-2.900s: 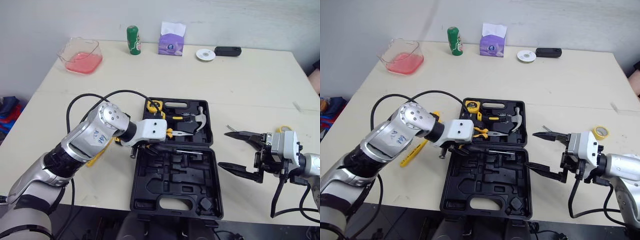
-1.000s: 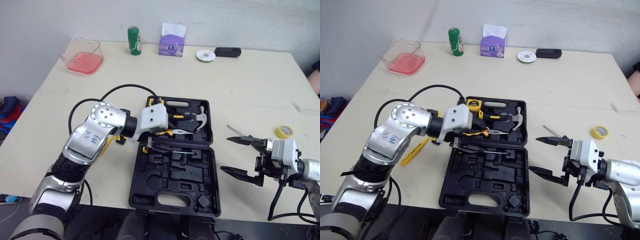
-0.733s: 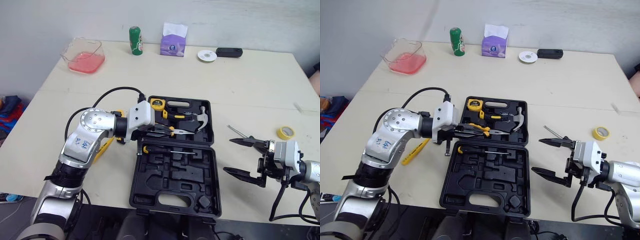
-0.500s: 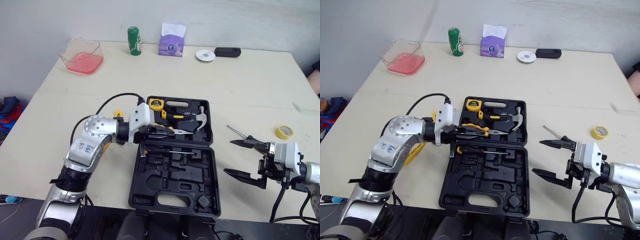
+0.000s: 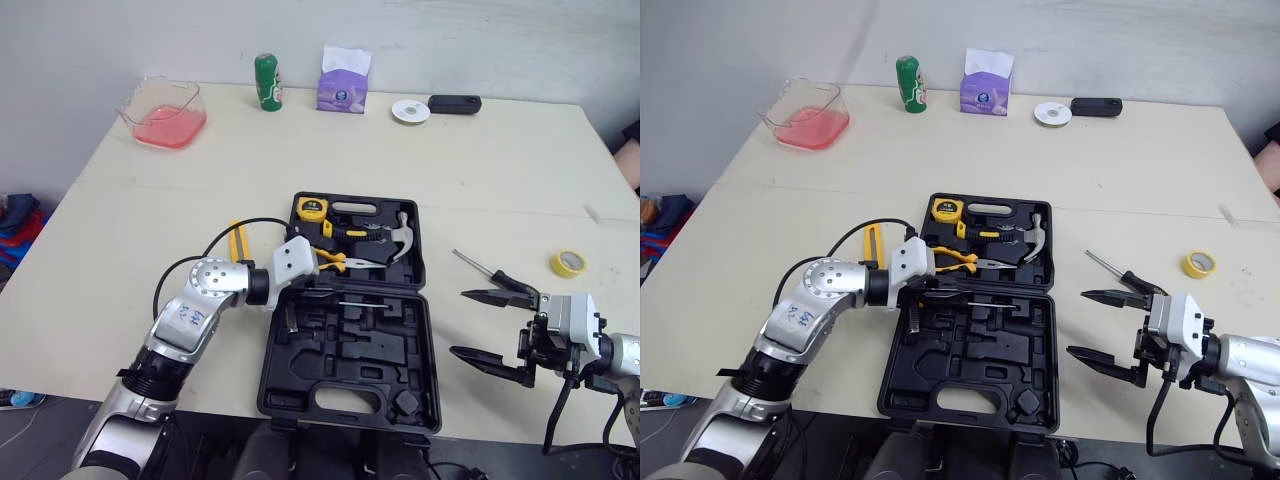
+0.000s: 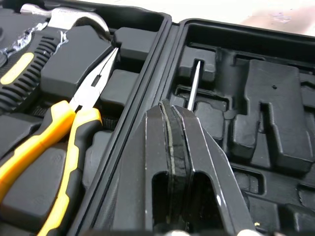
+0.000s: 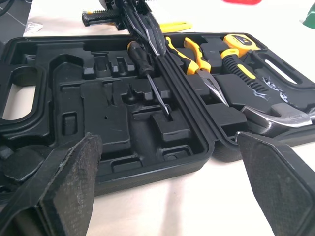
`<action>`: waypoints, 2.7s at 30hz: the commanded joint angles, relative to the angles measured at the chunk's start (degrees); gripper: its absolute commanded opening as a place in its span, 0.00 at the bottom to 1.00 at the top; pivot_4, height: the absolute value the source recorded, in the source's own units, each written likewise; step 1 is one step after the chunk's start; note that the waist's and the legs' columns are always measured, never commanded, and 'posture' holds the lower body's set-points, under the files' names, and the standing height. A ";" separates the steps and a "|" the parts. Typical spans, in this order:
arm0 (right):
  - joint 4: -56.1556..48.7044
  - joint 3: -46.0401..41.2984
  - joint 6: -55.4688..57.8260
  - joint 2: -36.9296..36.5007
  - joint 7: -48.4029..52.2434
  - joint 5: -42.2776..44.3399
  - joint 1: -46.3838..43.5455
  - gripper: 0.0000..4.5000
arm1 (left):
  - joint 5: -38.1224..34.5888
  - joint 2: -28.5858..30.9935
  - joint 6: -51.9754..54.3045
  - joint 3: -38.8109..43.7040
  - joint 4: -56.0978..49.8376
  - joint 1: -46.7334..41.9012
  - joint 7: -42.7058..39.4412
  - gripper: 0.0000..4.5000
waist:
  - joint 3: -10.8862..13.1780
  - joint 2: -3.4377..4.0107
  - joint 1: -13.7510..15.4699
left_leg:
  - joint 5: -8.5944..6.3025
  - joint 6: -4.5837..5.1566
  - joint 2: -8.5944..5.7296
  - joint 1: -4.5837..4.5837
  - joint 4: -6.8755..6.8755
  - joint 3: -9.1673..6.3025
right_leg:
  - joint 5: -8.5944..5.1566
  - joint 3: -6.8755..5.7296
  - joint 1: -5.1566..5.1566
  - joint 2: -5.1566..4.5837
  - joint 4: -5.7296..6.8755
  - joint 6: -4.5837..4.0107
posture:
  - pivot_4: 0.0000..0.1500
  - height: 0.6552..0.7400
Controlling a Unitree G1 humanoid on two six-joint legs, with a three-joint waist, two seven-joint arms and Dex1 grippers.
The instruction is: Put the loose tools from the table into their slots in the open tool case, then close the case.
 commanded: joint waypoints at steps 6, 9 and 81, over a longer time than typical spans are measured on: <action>0.07 -1.36 -2.05 -0.35 0.45 -0.01 -0.50 1.00 | 2.12 -0.12 -0.98 -2.40 0.91 1.07 1.28 0.01 | 0.00 0.00 0.15 | 0.00 0.00 -0.01 -0.01 0.00 -0.01 | 0.00 -0.01 0.01 -0.01 -0.02 0.00 | 1.00 1.00; 0.06 -1.38 -2.14 -0.33 0.42 0.01 -0.50 1.00 | 3.58 -0.16 -1.05 -3.00 3.03 1.37 2.38 0.01 | -0.01 0.01 0.16 | 0.00 -0.01 -0.01 0.00 0.00 -0.01 | 0.00 -0.01 0.02 -0.01 -0.02 0.00 | 1.00 1.00; 64.31 -32.92 -34.41 -1.06 -17.67 -4.16 9.11 1.00 | -10.08 20.30 -35.52 61.38 37.48 35.02 13.35 0.99 | -0.36 0.65 -1.65 | -1.12 -0.43 0.21 1.51 -1.09 0.68 | 0.03 0.35 1.05 -0.05 -1.49 0.13 | 1.00 1.00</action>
